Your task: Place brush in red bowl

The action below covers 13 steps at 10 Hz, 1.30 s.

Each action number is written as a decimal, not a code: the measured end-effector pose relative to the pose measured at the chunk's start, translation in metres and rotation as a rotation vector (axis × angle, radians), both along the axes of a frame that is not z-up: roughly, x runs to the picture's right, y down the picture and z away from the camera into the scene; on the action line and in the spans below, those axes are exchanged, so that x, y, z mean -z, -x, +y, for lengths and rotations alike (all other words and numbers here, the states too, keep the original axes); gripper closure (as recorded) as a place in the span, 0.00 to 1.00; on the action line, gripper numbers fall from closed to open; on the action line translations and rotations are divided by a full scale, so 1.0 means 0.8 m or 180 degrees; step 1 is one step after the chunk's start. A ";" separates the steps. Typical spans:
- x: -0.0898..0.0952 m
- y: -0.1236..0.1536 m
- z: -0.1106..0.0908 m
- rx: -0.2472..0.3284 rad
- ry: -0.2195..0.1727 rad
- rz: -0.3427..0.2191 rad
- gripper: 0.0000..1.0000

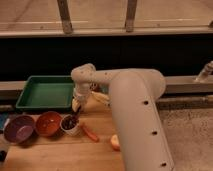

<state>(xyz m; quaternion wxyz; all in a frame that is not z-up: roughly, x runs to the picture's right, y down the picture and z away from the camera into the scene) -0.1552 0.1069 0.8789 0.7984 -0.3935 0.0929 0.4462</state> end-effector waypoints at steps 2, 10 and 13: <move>0.000 -0.003 -0.008 -0.0027 -0.0059 0.0022 1.00; -0.001 -0.001 -0.029 -0.0174 -0.0143 0.0005 0.90; -0.010 0.017 -0.039 -0.0200 -0.0142 -0.0080 0.60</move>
